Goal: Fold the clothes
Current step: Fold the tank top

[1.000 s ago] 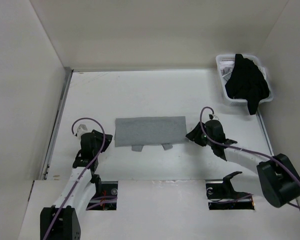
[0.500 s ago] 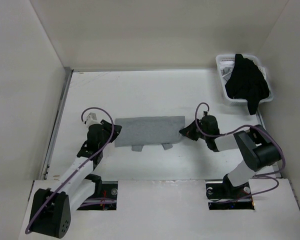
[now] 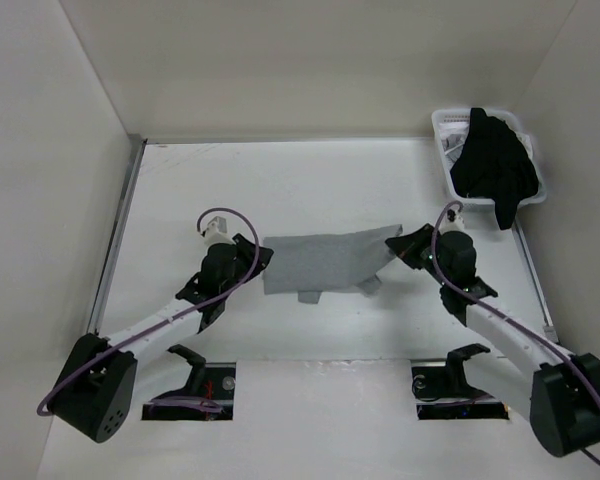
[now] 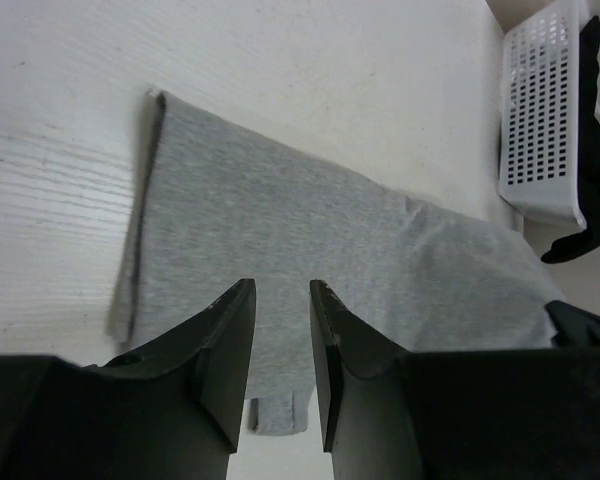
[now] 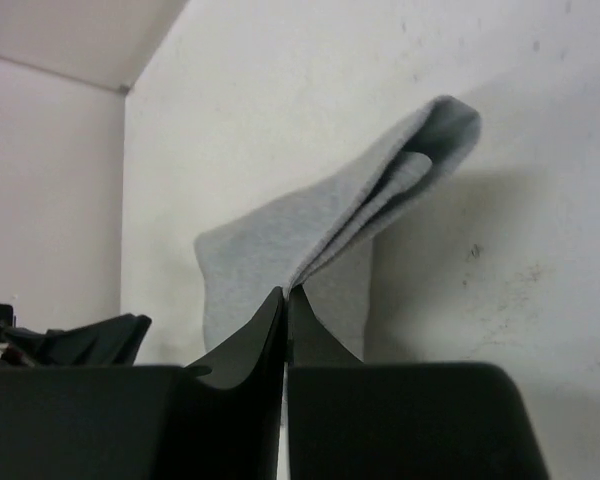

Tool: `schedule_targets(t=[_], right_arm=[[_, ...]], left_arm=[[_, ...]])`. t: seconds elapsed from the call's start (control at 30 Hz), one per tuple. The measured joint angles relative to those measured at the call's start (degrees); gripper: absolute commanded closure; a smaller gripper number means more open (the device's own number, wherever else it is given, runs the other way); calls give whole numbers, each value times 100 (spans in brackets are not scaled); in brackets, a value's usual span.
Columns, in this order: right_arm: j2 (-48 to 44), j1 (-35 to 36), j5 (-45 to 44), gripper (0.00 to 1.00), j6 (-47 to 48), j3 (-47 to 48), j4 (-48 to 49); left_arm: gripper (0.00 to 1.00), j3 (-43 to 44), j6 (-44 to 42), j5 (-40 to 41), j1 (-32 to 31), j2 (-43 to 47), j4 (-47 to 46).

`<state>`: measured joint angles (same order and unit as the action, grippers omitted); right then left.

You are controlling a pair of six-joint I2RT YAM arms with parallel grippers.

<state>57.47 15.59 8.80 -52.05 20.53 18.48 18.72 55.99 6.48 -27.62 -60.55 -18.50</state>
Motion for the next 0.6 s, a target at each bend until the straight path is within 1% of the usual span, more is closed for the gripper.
schedule_targets(t=[0.1, 0.23, 0.37, 0.53, 0.57, 0.6], right_arm=[[-304, 317, -420, 97, 457, 621, -828], [2, 1198, -841, 97, 970, 1537, -1394], [922, 2203, -1255, 97, 1432, 2411, -1720], [2594, 3156, -1576, 93, 1812, 3648, -2179], [2911, 3300, -1604, 90, 1845, 3882, -2264], [3300, 3469, -1644, 81, 1886, 4179, -2367]], left_arm=[[72, 98, 0, 44, -59, -33, -85], [71, 149, 2, 66, -61, 46, -190], [70, 149, 4, 63, 2, 334, -188], [69, 52, 26, 59, 229, 789, -179], [69, 7, 33, 57, 282, 870, -181], [68, -42, 42, 55, 343, 957, -166]])
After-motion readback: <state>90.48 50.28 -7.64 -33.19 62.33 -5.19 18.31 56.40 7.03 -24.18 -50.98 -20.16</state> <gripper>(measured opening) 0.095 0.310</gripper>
